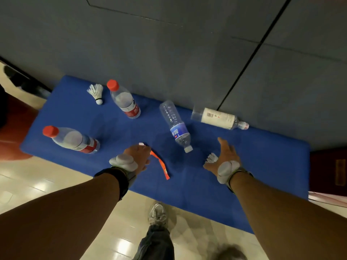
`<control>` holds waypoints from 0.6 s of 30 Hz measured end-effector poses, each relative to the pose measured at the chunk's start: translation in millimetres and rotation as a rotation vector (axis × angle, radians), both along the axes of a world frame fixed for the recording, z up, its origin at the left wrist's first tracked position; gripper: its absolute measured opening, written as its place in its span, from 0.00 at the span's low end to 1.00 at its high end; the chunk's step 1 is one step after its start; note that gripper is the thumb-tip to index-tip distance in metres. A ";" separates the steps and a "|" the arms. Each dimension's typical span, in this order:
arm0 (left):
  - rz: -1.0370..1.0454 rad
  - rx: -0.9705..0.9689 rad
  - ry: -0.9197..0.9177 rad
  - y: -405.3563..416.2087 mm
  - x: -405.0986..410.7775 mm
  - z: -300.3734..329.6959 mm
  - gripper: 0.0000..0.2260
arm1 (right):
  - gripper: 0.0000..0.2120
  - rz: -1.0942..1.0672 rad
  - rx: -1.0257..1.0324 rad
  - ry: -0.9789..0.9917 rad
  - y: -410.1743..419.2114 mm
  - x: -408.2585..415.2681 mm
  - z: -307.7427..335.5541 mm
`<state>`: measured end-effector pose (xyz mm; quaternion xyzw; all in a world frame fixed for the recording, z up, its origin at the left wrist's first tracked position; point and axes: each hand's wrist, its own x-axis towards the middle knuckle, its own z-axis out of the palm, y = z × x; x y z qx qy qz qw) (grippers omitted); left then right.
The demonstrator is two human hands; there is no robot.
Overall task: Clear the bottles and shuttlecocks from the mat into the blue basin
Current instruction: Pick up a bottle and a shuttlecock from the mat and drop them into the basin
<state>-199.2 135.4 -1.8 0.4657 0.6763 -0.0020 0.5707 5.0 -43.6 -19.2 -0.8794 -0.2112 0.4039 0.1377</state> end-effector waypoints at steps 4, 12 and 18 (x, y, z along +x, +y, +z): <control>-0.056 -0.015 0.036 10.7 -2.5 -24.5 0.08 | 0.51 0.198 -0.140 -0.086 4.8 -12.0 -17.5; -0.103 0.004 0.037 20.9 7.6 -59.5 0.11 | 0.53 0.283 -0.299 -0.132 11.2 -25.5 -42.3; -0.087 0.045 0.023 23.5 34.1 -57.2 0.06 | 0.42 0.208 -0.367 0.004 8.7 -11.5 -48.3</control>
